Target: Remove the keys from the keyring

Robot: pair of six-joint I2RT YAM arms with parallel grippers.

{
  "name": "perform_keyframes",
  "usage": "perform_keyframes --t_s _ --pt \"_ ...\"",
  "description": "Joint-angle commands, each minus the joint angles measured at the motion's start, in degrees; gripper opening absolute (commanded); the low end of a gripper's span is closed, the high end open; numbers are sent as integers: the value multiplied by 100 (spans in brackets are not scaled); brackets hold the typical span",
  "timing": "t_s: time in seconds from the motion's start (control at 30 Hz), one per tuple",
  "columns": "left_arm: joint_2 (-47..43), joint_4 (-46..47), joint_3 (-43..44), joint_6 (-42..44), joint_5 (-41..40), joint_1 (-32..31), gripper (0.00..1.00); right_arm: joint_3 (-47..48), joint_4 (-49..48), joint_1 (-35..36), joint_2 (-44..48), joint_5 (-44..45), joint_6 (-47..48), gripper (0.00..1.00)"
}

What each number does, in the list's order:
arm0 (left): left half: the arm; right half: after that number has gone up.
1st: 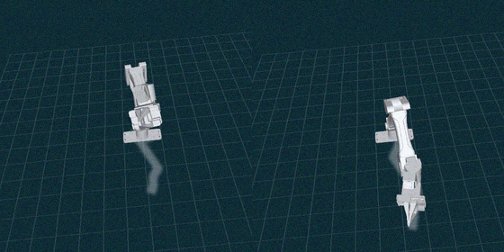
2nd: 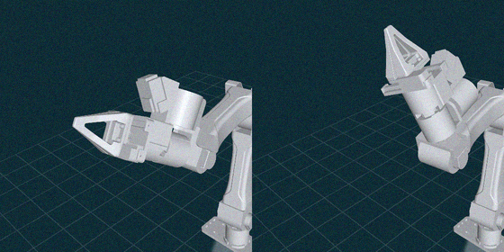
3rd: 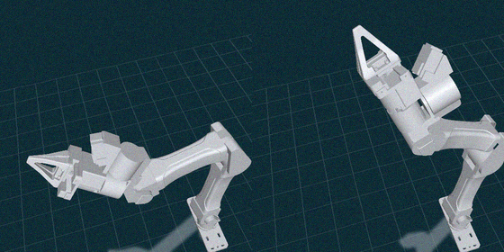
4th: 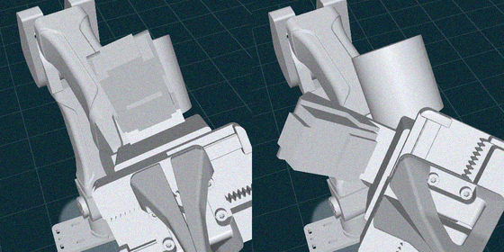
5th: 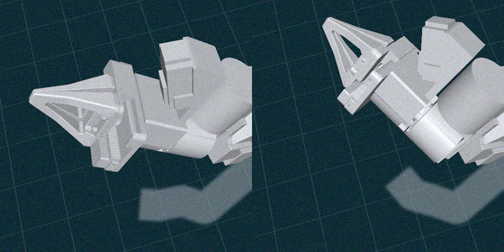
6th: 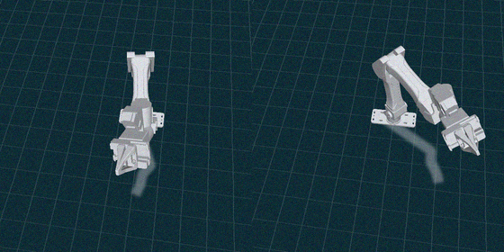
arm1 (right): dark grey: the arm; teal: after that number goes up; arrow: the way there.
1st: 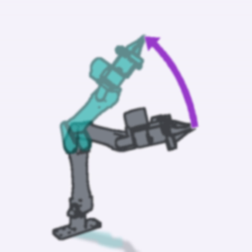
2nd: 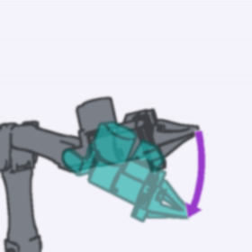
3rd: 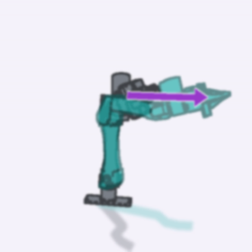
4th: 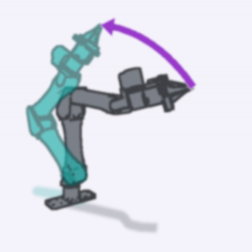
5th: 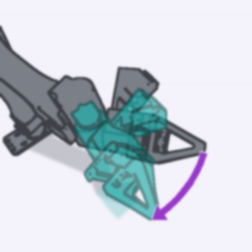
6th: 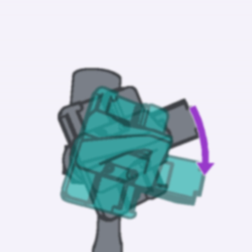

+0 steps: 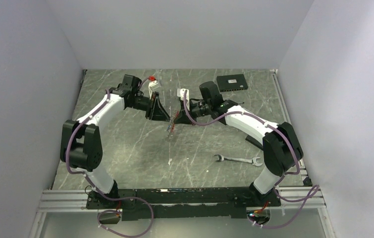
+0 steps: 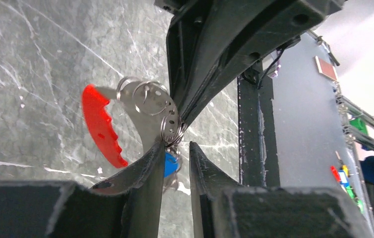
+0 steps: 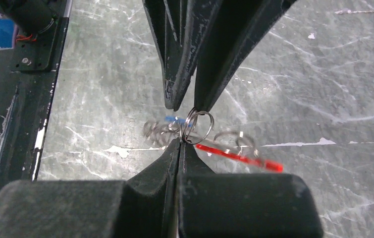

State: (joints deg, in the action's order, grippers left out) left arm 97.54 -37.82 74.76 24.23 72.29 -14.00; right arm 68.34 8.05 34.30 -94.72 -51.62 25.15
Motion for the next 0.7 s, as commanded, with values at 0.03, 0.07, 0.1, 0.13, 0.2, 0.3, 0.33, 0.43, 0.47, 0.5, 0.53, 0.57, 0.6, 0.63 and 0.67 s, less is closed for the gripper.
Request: perform_keyframes --t_s 0.03,0.07,0.1,0.13,0.2,0.3,0.33,0.43,0.47,0.5,0.53,0.57,0.6,0.63,0.67 --pt "-393 818 -387 -22 214 -41 28 -220 -848 -42 -131 -243 -366 0" --pt "-341 848 -412 31 168 -41 27 -276 -1017 -46 -198 -244 -429 0" --pt "-272 846 -427 93 118 -35 27 -323 -1131 -56 -285 -244 -465 0" --pt "-194 810 -420 147 61 -29 27 -355 -1225 -58 -360 -250 -497 0" --pt "-41 854 -432 90 81 20 28 -393 -1405 -57 -524 -269 -596 0" --pt "124 1257 -568 -253 270 211 30 -398 -1615 -60 -749 -239 -616 0" --pt "135 1434 -637 -354 273 259 31 -414 -1767 -68 -818 -209 -616 0" --pt "117 1988 -937 -575 155 411 33 -341 -1951 -124 -1108 -222 -633 0" --pt "117 2125 -1002 -619 107 453 33 -305 -1960 -132 -1185 -200 -600 0" --pt "123 2222 -1052 -615 30 485 33 -255 -1950 -127 -1264 -166 -553 0" --pt "137 2321 -1099 -609 -16 519 33 -236 -1971 -131 -1342 -146 -525 0" --pt "169 2420 -1154 -612 -60 539 34 -218 -2001 -134 -1407 -132 -508 0" --pt "188 2477 -1195 -571 -106 546 34 -208 -2039 -142 -1462 -136 -501 0" --pt "201 2527 -1256 -498 -132 547 34 -213 -2106 -150 -1497 -157 -529 0" --pt "204 2654 -1343 -475 -127 547 33 -227 -2190 -164 -1539 -193 -593 0"
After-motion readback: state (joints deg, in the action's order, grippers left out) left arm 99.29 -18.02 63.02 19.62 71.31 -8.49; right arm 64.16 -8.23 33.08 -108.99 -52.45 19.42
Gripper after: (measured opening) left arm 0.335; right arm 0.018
